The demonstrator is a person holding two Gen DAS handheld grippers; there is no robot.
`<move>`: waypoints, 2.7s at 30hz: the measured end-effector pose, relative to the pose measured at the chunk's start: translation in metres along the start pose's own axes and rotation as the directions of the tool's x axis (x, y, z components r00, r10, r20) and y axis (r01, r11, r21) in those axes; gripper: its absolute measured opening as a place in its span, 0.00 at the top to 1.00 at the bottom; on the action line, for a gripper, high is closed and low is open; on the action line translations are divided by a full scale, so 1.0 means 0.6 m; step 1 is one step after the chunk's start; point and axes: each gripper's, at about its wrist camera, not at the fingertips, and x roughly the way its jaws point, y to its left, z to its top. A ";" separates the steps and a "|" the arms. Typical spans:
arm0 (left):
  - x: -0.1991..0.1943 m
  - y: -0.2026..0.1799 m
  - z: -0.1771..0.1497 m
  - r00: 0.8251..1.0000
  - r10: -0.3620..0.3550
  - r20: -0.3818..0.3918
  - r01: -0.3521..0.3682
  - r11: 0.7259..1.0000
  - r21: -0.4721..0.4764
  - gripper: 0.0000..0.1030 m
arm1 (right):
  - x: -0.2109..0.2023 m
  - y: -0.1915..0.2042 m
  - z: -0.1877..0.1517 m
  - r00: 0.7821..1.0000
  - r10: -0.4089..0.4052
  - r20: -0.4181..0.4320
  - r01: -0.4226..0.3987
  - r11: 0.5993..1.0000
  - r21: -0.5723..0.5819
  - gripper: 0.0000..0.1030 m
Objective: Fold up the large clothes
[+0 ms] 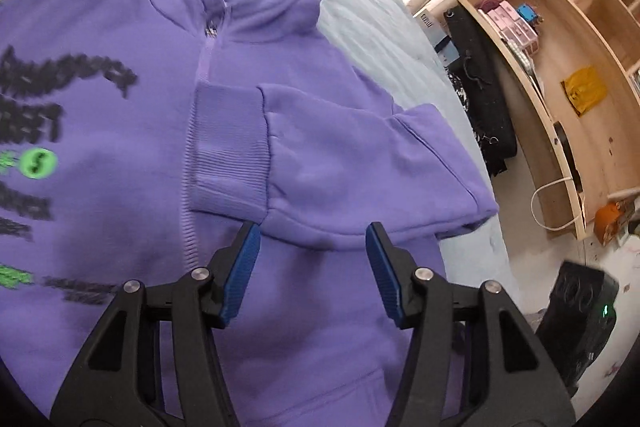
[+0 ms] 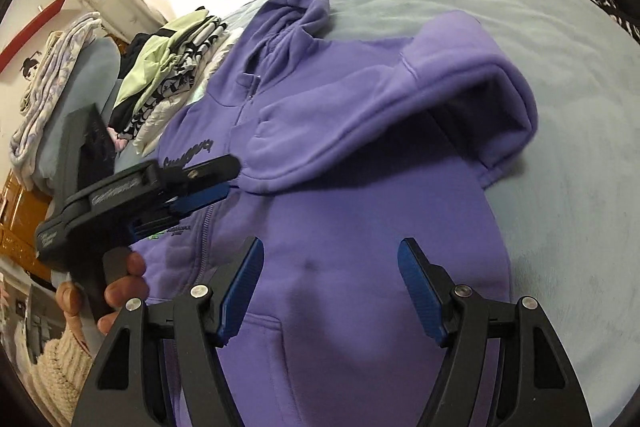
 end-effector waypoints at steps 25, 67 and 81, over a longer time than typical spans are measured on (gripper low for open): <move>-0.122 0.004 0.074 0.862 0.430 0.269 -0.463 0.884 0.070 0.75 | -0.047 -0.070 0.039 0.989 -0.132 0.062 0.129 0.990 0.054 0.31; -0.132 0.124 0.087 0.928 0.325 0.181 -0.336 0.941 0.033 0.85 | 0.145 -0.060 0.202 0.992 -0.115 -0.058 0.118 0.991 0.062 0.31; -0.105 0.065 0.046 0.883 0.414 0.221 -0.459 0.861 0.219 0.85 | 0.070 -0.021 0.186 0.979 -0.203 -0.033 0.204 0.979 0.009 0.53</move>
